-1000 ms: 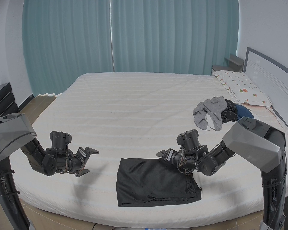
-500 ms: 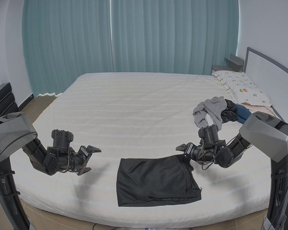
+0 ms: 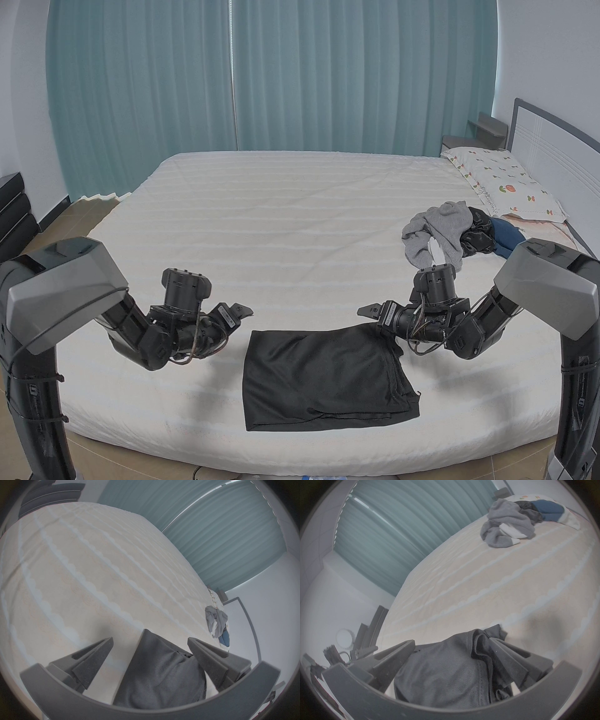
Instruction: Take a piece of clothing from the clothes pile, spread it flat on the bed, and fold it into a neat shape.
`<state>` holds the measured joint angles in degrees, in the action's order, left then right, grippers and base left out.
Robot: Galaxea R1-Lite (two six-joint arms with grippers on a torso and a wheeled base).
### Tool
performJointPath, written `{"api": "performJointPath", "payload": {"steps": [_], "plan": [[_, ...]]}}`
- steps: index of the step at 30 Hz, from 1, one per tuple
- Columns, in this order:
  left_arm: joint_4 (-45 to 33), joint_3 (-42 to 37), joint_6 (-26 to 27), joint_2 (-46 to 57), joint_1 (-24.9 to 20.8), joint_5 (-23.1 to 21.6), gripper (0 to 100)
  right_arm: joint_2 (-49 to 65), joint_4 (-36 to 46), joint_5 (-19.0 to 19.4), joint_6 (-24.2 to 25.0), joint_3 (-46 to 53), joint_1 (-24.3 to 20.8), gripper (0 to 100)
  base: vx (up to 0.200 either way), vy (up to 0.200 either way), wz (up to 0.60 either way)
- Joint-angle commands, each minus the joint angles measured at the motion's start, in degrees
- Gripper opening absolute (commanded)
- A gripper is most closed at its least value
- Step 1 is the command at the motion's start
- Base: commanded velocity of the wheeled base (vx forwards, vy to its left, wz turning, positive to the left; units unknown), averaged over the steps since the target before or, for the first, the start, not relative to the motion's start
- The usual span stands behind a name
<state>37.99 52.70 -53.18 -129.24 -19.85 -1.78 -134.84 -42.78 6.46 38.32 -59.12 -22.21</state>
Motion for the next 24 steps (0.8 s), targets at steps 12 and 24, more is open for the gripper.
{"api": "performJointPath", "payload": {"steps": [12, 24], "plan": [[0.77, 1.35, -0.17, -3.47, -0.90, 0.73, 100, -1.04, -2.40, -0.84, -6.23, 1.91, 0.77, 0, 0.000, 0.000, 0.00], [2.27, 2.06, -0.35, -3.82, -2.30, 0.64, 100, 2.65, -2.40, -0.48, -5.80, 6.04, 4.81, 0, 0.000, 0.000, 0.00]]}}
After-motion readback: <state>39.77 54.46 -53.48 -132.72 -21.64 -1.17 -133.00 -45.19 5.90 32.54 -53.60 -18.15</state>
